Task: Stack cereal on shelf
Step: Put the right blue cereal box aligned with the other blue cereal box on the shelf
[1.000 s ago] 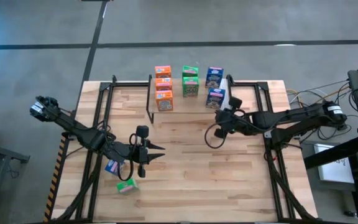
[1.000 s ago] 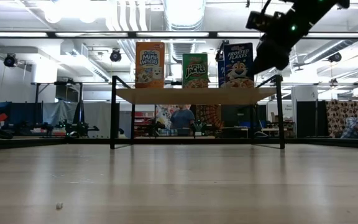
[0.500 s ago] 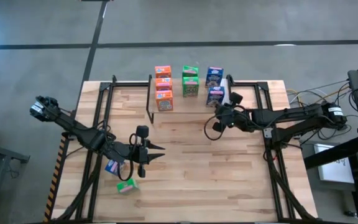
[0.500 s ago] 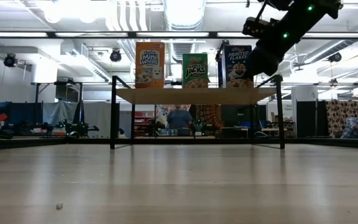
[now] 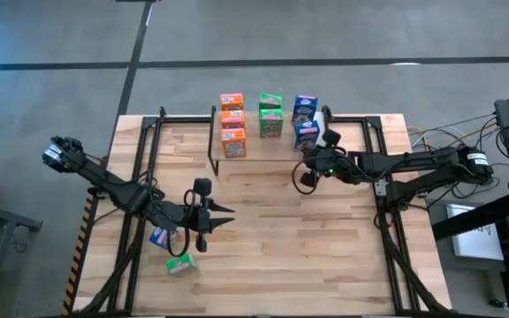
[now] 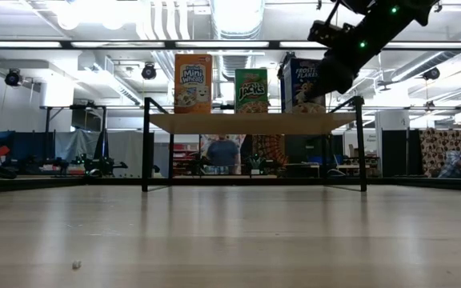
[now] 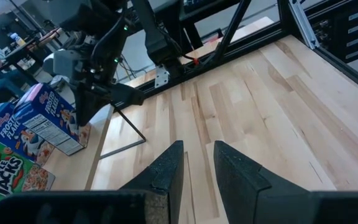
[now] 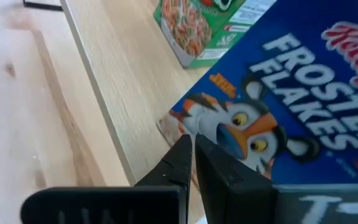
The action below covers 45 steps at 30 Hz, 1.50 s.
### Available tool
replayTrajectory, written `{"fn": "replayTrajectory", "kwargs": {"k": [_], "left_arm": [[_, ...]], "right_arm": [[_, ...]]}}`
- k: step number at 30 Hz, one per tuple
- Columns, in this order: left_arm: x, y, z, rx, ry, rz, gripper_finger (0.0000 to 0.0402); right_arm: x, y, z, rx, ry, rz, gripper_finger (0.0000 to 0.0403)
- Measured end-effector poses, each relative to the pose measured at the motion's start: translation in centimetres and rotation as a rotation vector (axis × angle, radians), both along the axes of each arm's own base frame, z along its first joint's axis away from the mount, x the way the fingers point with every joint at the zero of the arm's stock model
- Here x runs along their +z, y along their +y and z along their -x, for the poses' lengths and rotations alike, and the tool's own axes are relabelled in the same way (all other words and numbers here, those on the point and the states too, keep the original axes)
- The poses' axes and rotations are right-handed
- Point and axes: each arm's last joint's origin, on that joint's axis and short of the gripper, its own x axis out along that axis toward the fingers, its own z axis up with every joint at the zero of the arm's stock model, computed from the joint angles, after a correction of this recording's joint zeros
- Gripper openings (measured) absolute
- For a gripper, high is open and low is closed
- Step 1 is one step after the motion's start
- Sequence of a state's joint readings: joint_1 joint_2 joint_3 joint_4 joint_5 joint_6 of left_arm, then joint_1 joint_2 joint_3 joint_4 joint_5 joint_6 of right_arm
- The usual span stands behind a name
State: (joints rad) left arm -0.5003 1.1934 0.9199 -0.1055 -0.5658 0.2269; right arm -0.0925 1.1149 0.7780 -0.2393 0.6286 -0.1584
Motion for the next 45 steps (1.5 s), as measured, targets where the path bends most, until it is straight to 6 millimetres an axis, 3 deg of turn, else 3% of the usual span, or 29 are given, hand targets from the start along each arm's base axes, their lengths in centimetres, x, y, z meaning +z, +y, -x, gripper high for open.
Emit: {"fn": "replayTrajectory", "kwargs": {"k": [12, 25, 45], "left_arm": [[0.0, 0.0, 0.0, -0.001, 0.0, 0.0, 0.0072], [0.0, 0.0, 0.0, -0.001, 0.0, 0.0, 0.0072], [0.0, 0.0, 0.0, 0.0, 0.0, 0.0, 0.0072]], "right_arm": [[0.3, -0.9, -0.1, -0.023, -0.023, 0.021, 0.0012], [-1.6, -2.1, -1.1, -0.038, 0.089, 0.039, 0.0012], [-1.2, -2.3, -0.5, -0.058, 0.106, 0.063, 0.0012]]}}
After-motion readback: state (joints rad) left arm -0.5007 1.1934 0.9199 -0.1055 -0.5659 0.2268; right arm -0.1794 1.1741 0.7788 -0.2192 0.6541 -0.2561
